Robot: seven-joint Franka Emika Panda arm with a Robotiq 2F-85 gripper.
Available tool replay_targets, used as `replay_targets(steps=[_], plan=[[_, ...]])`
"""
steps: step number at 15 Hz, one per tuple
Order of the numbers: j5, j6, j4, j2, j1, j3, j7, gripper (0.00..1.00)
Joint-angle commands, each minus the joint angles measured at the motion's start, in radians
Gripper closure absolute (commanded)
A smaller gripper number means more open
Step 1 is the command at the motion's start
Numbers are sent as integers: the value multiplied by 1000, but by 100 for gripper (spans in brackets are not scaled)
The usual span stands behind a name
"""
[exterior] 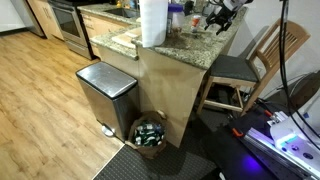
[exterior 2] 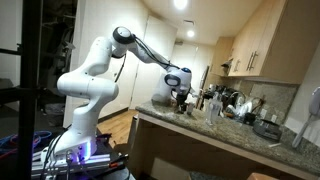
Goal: Take the bottle on the tissue roll and put it on the table, then take the object and put it on the bottle
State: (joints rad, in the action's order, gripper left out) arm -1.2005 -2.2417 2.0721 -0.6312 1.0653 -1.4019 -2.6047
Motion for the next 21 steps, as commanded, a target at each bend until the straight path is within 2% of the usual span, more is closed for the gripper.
replay_targets(steps=[1,3,5,8,9,10,11,13,14,15,18,19,20,21], plan=[[93,-75,3,103,-55,87,20,0],[159,-119,-24,99,-142,184,91,0],[221,-149,-54,128,-286,340,194,0],[260,-187,-110,147,-475,533,345,0],[178,-139,-127,110,-451,490,442,0],[347,-221,-83,223,-508,590,253,0],[324,-216,-92,221,-538,611,314,0],[313,-216,-95,219,-548,618,353,0],[370,-240,-84,235,-537,626,307,0],[440,-267,-62,274,-553,666,266,0],[702,-391,50,424,-538,773,70,0],[698,-410,77,424,-387,651,41,0],[760,-446,107,462,-369,664,-32,0],[888,-496,132,521,-489,820,-149,0]])
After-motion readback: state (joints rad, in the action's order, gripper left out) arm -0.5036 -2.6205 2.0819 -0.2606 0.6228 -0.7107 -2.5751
